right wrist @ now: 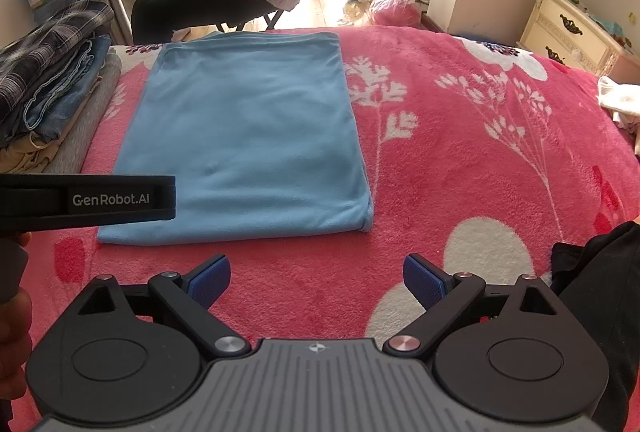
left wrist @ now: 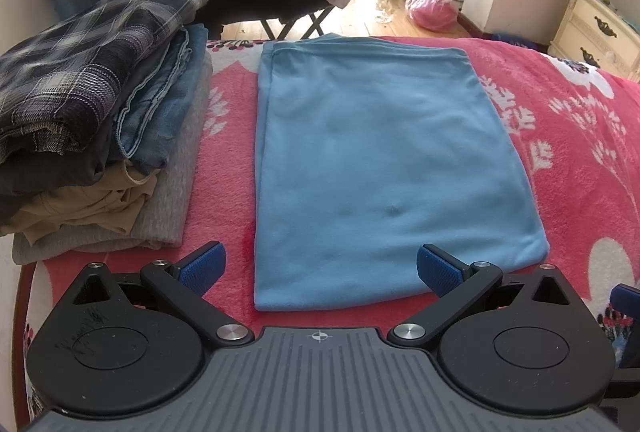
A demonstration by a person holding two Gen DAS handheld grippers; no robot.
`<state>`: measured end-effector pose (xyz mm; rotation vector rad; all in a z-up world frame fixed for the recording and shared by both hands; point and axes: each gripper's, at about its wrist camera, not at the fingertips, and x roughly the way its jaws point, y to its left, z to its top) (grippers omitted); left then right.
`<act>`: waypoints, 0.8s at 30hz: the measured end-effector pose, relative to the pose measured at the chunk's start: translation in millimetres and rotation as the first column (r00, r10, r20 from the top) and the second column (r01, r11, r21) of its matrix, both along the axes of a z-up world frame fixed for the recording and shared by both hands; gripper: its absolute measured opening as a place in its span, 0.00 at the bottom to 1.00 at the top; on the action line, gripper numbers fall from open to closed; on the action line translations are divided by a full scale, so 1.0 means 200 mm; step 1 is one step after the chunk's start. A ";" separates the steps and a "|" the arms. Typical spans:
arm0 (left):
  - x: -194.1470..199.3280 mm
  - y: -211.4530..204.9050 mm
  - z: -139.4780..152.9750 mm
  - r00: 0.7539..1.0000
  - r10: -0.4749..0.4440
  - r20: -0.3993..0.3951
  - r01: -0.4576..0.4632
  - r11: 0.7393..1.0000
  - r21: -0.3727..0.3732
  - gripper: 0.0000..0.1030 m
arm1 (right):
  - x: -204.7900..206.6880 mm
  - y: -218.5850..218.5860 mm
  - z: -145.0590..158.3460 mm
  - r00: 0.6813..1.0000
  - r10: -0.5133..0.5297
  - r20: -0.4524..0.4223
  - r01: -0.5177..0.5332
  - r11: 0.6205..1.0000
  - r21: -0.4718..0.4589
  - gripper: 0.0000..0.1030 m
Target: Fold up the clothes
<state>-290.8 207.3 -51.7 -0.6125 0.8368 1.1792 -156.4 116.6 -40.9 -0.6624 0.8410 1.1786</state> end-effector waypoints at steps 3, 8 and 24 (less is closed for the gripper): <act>0.00 0.00 0.00 1.000 0.000 0.000 0.000 1.000 -0.002 1.00 | 0.00 0.00 0.00 1.000 0.000 0.001 0.000 1.000 0.000 0.93; 0.00 0.00 0.00 1.000 -0.001 -0.001 0.001 1.000 -0.002 1.00 | 0.00 0.00 0.00 1.000 0.000 0.001 0.000 1.000 -0.001 0.93; -0.01 0.00 -0.01 1.000 0.002 -0.002 -0.002 1.000 -0.005 1.00 | 0.00 0.00 0.00 1.000 0.000 0.002 0.001 1.000 -0.007 0.93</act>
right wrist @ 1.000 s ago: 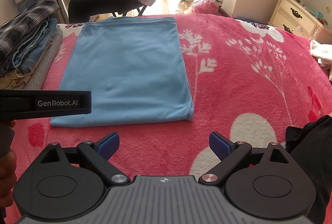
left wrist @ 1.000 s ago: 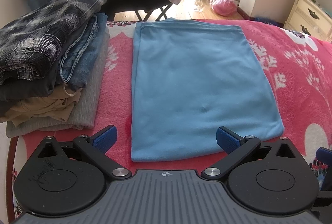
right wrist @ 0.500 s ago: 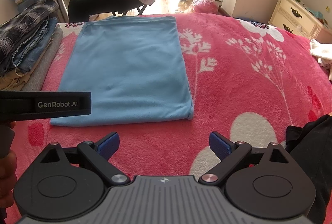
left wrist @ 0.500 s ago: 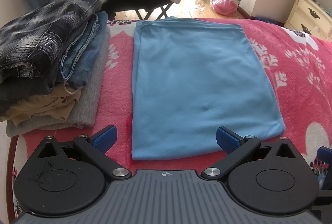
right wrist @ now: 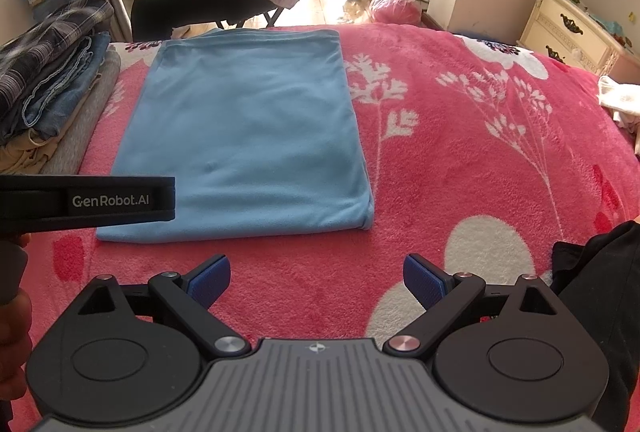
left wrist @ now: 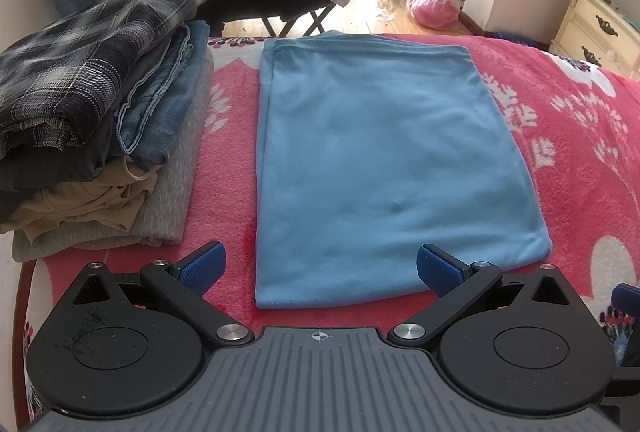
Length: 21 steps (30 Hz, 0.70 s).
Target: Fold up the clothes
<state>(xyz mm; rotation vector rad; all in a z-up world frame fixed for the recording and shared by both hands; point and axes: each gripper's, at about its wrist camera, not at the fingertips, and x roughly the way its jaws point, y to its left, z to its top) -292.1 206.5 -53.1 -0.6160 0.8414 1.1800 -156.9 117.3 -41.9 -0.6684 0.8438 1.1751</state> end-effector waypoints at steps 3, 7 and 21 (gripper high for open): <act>0.00 0.00 0.00 1.000 0.001 0.001 -0.001 1.000 0.000 1.00 | 0.00 0.00 0.00 1.000 0.000 0.000 0.000 1.000 0.000 0.93; 0.00 0.00 0.00 1.000 0.001 0.000 -0.001 1.000 -0.003 1.00 | -0.01 0.00 0.00 1.000 0.002 0.002 -0.002 1.000 -0.001 0.93; 0.00 0.01 0.00 1.000 0.002 0.001 -0.002 1.000 -0.004 1.00 | -0.01 0.01 0.00 1.000 0.004 0.003 -0.004 1.000 -0.004 0.93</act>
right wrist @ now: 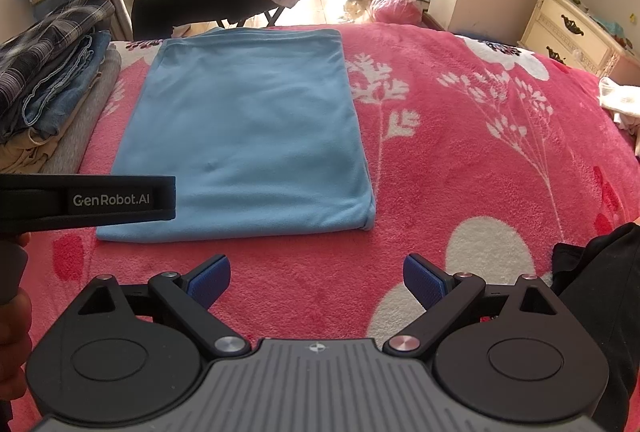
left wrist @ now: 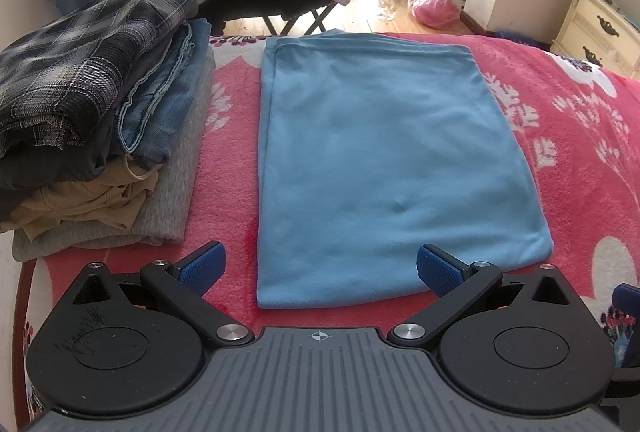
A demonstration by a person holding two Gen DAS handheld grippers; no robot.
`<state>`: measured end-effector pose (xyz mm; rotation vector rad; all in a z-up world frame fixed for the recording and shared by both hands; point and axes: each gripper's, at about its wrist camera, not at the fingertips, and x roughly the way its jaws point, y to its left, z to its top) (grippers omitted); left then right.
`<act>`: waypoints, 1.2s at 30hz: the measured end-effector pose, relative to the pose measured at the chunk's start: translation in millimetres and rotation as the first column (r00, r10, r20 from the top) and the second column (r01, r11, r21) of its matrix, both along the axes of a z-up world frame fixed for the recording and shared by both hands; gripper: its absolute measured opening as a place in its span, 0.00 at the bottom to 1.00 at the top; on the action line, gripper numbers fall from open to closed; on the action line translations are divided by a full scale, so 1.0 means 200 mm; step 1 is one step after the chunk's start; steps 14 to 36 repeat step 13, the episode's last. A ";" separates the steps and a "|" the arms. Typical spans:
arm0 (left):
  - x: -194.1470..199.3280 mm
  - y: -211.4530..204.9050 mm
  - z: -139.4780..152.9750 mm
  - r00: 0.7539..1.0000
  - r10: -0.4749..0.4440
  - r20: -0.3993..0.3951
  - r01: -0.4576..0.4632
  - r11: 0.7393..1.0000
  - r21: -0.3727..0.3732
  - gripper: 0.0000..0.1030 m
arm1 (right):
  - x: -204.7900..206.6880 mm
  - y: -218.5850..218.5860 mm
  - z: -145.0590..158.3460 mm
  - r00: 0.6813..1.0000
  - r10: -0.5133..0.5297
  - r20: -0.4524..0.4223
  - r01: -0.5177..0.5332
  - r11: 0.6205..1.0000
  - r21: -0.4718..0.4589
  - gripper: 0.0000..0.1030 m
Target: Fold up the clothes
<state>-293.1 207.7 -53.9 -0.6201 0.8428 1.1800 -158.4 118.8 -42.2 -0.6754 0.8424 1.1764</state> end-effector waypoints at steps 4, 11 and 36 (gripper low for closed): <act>0.00 0.00 0.00 1.000 -0.001 -0.001 0.001 1.000 0.000 1.00 | 0.00 0.00 0.00 1.000 -0.001 0.000 0.001 1.000 0.001 0.93; 0.00 0.01 0.00 1.000 -0.001 0.000 0.001 1.000 0.001 1.00 | 0.00 0.00 0.00 1.000 -0.001 0.001 0.001 1.000 -0.001 0.93; 0.01 0.01 0.00 1.000 -0.002 0.000 0.002 1.000 0.001 1.00 | 0.00 0.00 0.00 1.000 -0.001 0.000 0.001 1.000 -0.001 0.93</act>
